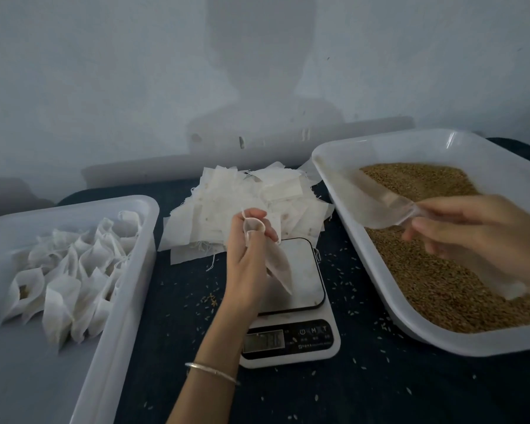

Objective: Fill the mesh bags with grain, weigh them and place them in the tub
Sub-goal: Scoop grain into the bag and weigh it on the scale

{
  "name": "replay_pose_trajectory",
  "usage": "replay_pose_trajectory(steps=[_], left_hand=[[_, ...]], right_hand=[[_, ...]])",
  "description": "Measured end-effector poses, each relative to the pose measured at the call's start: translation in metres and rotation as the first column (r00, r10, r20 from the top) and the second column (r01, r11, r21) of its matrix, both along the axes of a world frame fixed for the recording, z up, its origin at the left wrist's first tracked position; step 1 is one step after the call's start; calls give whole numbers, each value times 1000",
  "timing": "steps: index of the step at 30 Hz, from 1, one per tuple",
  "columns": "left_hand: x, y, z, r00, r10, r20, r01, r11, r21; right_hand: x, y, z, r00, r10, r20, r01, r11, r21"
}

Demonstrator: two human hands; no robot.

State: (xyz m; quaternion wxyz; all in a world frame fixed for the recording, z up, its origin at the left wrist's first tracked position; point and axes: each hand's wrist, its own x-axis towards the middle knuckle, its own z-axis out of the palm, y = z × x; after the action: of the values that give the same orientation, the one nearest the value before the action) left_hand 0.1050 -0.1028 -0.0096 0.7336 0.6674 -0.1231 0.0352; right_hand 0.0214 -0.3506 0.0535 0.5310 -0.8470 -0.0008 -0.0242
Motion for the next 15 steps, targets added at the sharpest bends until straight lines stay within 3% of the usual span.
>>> replay_pose_trajectory(steps=[6,10,15], left_hand=[[13,7,6,990,-35,137,29,998,47],[17,7,8,985,-53,165,32,992,124],[18,2,-4,985,-148,84,116,945,306]], right_hand=[[-7,5,-30,956,-292,33,288,954,86],[-5,7,-36,936,-350,46,348,936,46],[-5,4,-41,935,-353,22,354,932,-75]])
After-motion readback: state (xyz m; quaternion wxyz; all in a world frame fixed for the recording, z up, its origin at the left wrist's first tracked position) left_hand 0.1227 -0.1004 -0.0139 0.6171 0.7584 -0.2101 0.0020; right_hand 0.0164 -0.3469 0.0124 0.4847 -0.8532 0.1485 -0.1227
